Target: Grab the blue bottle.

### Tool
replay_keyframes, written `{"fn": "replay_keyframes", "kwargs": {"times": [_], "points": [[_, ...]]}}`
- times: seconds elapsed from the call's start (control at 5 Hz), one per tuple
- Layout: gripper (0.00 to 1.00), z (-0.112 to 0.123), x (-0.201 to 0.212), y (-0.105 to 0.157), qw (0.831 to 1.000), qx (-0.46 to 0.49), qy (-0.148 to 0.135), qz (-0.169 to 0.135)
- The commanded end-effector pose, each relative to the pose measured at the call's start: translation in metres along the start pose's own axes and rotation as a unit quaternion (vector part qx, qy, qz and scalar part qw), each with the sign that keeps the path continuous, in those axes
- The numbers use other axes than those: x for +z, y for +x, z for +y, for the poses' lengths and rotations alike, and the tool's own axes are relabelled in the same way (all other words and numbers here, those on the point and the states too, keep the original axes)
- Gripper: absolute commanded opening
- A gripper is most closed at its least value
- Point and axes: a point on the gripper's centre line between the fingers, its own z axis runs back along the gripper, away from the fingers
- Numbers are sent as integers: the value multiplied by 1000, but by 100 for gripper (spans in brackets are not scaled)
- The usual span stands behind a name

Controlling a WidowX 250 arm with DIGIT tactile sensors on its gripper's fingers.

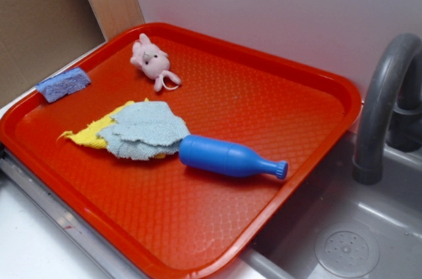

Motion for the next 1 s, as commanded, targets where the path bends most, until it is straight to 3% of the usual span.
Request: {"fn": "replay_keyframes", "kwargs": {"times": [0.0, 0.2, 0.4, 0.6, 0.8], "points": [[100, 0, 0, 0, 1000, 0, 0, 0], [100, -17, -8, 21, 993, -115, 11, -9], [100, -43, -16, 37, 971, -238, 27, -1], [100, -73, -25, 49, 934, -356, 9, -25], [100, -109, -39, 41, 893, -447, -37, -40]]}}
